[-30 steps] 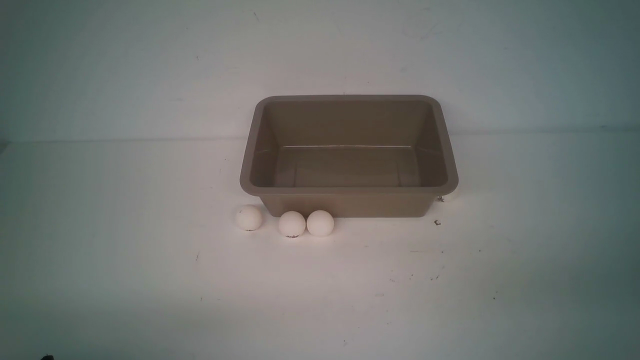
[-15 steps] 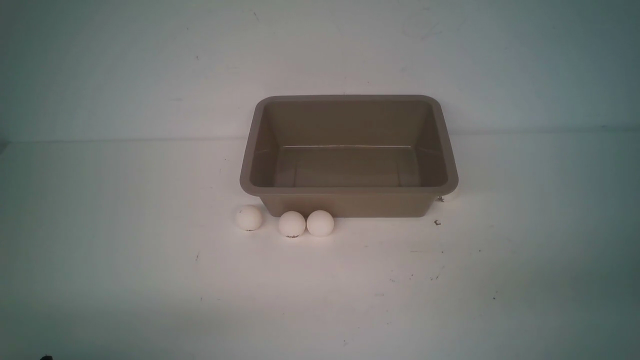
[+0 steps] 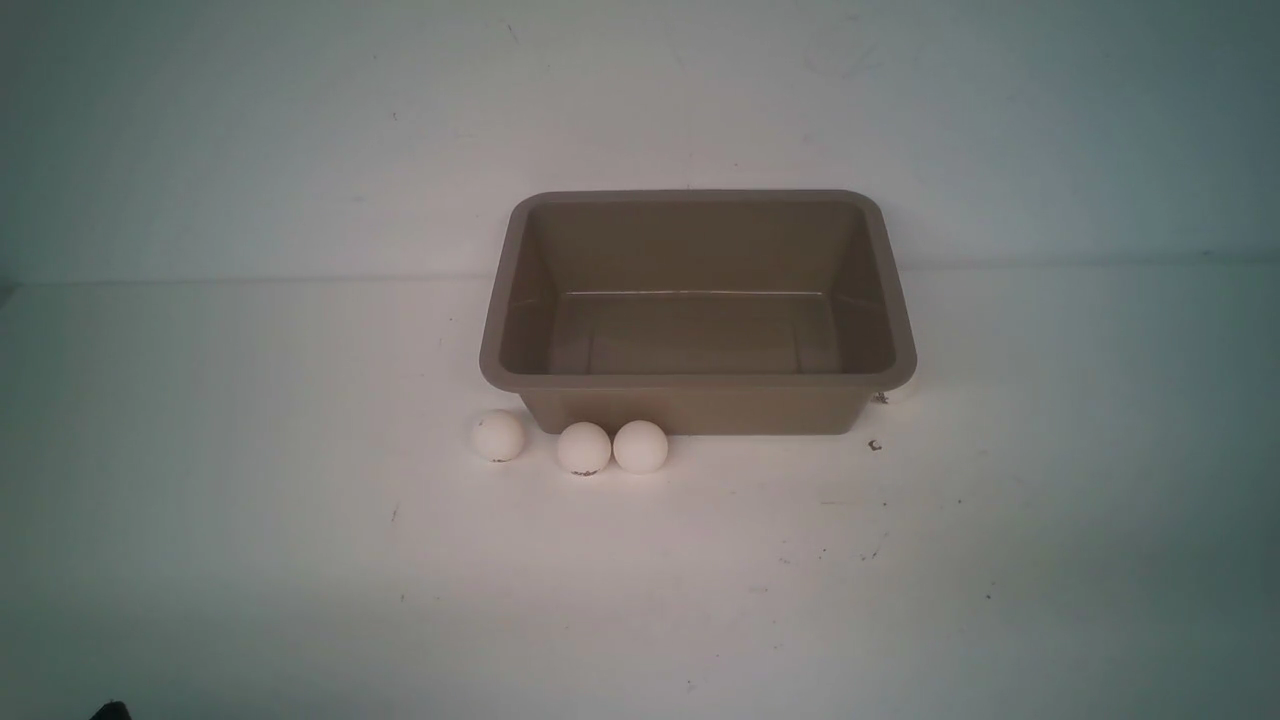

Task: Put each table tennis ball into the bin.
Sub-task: Use the left arm to clamp the table tennis ball closest to it

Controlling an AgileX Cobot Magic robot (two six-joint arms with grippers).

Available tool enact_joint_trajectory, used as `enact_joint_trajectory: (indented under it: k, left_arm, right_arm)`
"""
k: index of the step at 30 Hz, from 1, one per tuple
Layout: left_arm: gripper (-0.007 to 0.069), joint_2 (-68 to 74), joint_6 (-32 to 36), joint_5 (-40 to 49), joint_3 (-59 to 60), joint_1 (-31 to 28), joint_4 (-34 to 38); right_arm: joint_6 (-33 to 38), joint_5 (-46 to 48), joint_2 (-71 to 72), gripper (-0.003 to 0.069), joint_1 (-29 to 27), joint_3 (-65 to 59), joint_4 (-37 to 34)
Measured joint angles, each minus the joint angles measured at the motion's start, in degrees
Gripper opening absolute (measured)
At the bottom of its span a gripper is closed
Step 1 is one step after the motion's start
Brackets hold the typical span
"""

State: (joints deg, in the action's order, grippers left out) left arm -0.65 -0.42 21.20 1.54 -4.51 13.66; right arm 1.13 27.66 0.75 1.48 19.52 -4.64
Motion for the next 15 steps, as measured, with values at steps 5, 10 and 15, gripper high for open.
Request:
enact_joint_trajectory:
  k: [5,10,15]
  left_arm:
    - [0.052,0.0,-0.3,-4.14,0.07,0.0,8.93]
    - [0.052,0.0,-0.34,-8.15,0.07,0.0,17.07]
    - [0.052,0.0,0.42,-9.27,0.07,0.0,20.01]
  right_arm:
    - [0.0,2.56,0.0,0.0141,0.0,0.0,0.0]
    - [0.0,3.35,0.0,0.0141,0.0,0.0,0.0]
    - [0.0,3.94,0.0,0.0143,0.0,0.0,0.0]
